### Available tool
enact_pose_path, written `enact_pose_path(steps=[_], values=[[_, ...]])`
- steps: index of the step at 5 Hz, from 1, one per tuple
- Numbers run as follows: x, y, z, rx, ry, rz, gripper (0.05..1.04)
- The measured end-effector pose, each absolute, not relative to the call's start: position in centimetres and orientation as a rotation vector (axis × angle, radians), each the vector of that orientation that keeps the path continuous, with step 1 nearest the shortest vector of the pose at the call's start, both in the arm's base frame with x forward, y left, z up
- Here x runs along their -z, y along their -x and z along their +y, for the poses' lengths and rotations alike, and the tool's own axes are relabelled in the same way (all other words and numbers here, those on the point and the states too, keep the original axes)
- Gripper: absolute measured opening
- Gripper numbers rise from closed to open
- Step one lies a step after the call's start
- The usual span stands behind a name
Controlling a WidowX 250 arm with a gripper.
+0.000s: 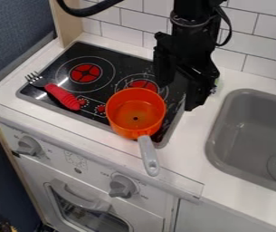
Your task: Pick the red fork and put it above the red pot
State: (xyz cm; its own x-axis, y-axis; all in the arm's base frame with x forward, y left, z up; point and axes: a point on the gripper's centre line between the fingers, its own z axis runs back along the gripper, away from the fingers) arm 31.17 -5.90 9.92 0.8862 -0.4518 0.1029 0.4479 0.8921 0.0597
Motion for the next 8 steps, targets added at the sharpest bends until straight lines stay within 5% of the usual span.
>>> enact_pose_path(steps=[2,3,6,8], values=[[-8.9,-30.7,-4.0,0.343,0.019,-0.047,1.0],[-10.0,-30.9,-0.8,0.179,0.038,-0.082,1.0],[-9.7,-29.8,8.5,-0.494,-0.098,-0.149,1.0],[-7.9,-28.0,11.5,-0.932,-0.145,-0.063,1.0]])
